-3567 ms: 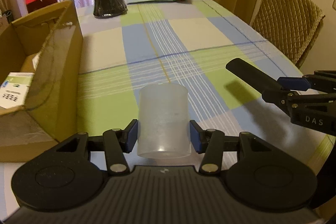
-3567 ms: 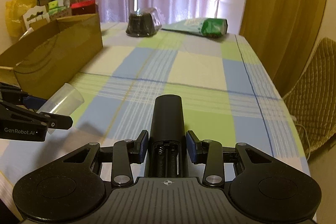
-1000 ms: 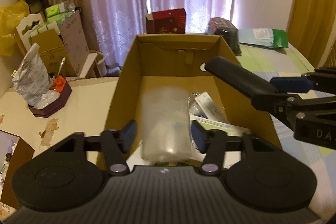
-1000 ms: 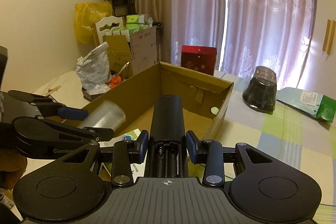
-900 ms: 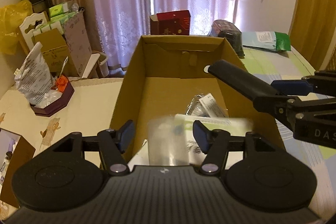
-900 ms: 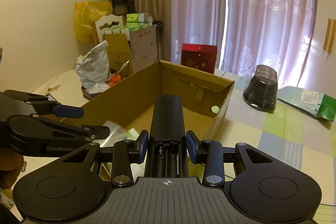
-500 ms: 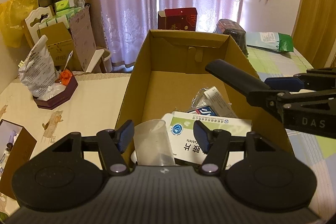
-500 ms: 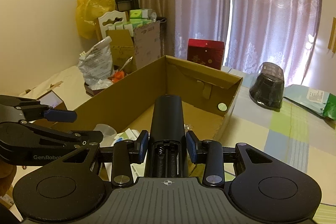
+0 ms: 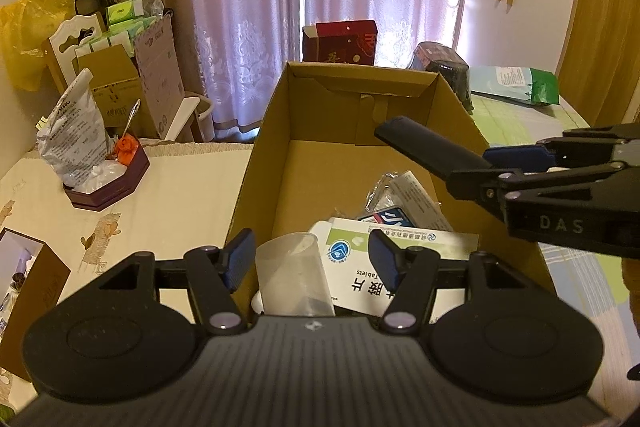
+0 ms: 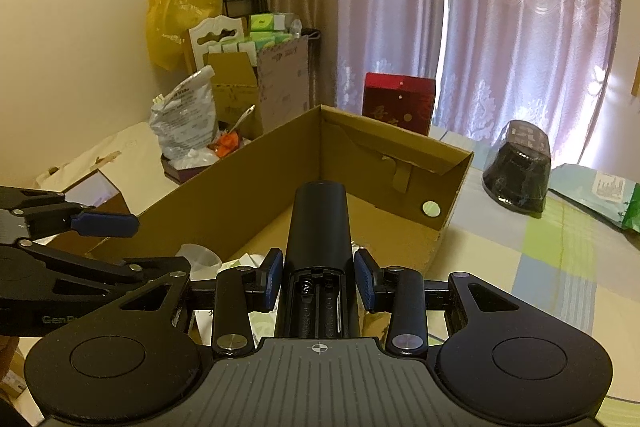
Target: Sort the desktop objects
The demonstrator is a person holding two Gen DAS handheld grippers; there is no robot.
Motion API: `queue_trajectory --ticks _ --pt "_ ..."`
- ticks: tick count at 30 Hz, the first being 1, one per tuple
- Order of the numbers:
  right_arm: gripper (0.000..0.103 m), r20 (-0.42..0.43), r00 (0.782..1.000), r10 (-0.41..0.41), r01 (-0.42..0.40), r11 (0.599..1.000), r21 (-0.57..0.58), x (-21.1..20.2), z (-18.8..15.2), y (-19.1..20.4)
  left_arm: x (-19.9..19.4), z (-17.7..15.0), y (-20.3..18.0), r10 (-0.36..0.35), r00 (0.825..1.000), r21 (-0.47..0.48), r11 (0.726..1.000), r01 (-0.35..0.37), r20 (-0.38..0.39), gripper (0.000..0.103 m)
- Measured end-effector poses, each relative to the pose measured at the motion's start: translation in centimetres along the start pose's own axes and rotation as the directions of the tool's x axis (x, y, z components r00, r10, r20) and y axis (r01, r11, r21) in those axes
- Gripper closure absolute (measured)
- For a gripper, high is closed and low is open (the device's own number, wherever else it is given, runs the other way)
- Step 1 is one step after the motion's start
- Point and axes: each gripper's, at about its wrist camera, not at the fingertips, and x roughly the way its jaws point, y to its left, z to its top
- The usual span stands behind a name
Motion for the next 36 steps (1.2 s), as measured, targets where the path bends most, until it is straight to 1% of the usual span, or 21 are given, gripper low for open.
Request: queue_trajectory --ticks 6,7,8,10,13,15,18,26,27,28,29,30,34,36 --pt "0.067 -0.008 1.000 0.002 -0.002 1.000 0.005 0.8 0.4 0.0 -0.1 0.1 0.2 0.004 1.000 -0.004 1.000 -0.004 0.005 0.045" --pt "0.080 -0.015 1.000 0.006 -0.006 1.000 0.003 0.9 0.5 0.0 -0.1 0.1 0.3 0.004 1.000 -0.005 1.000 -0.004 0.005 0.045" --pt "0.081 -0.022 1.000 0.009 -0.009 1.000 0.001 1.1 0.6 0.0 -0.1 0.1 0.3 0.004 1.000 -0.006 1.000 -0.004 0.005 0.045" --pt "0.081 -0.043 0.999 0.019 -0.020 1.000 -0.006 1.5 0.8 0.1 0.0 0.2 0.2 0.004 1.000 -0.006 1.000 -0.004 0.004 0.045" --pt "0.081 -0.036 0.999 0.003 -0.004 1.000 -0.015 1.6 0.7 0.2 0.0 0.2 0.1 0.002 1.000 -0.006 1.000 -0.002 0.004 0.045" --pt "0.081 -0.038 0.999 0.004 -0.004 1.000 0.003 1.5 0.5 -0.2 0.0 0.2 0.1 0.001 1.000 -0.004 1.000 -0.001 0.006 0.045" --pt "0.081 -0.033 0.999 -0.008 0.008 1.000 0.014 1.0 0.1 -0.5 -0.1 0.2 -0.1 0.001 1.000 -0.006 1.000 -0.001 0.006 0.043" --pt "0.080 -0.017 0.999 -0.028 0.028 0.999 0.038 -0.5 -0.5 -1.1 -0.7 0.2 -0.3 0.003 1.000 -0.001 1.000 -0.003 0.006 0.042" --pt "0.078 -0.011 0.999 -0.030 0.030 0.999 0.038 -0.7 -0.5 -1.1 -0.7 0.2 -0.4 0.004 1.000 -0.001 1.000 -0.004 0.007 0.041" --pt "0.059 -0.005 0.999 -0.032 0.032 0.999 0.038 -0.9 -0.6 -1.1 -0.8 0.3 -0.4 0.005 1.000 -0.002 1.000 -0.005 0.007 0.041" --pt "0.044 0.000 0.999 -0.034 0.034 0.999 0.038 -1.2 -0.6 -1.1 -0.9 0.3 -0.4 0.006 1.000 -0.002 1.000 -0.006 0.007 0.041" --pt "0.025 0.006 0.999 -0.036 0.035 0.999 0.038 -1.4 -0.6 -1.1 -0.9 0.3 -0.4 0.006 1.000 -0.002 1.000 -0.006 0.008 0.041" --pt "0.025 0.028 0.999 -0.043 0.042 0.998 0.039 -2.3 -0.8 -1.1 -1.4 0.4 -0.6 0.008 1.000 0.002 1.000 -0.008 0.011 0.040" --pt "0.025 0.028 0.999 -0.046 0.045 0.998 0.043 -2.6 -0.7 -1.1 -1.6 0.4 -0.7 0.010 1.000 0.005 1.000 -0.010 0.012 0.038"
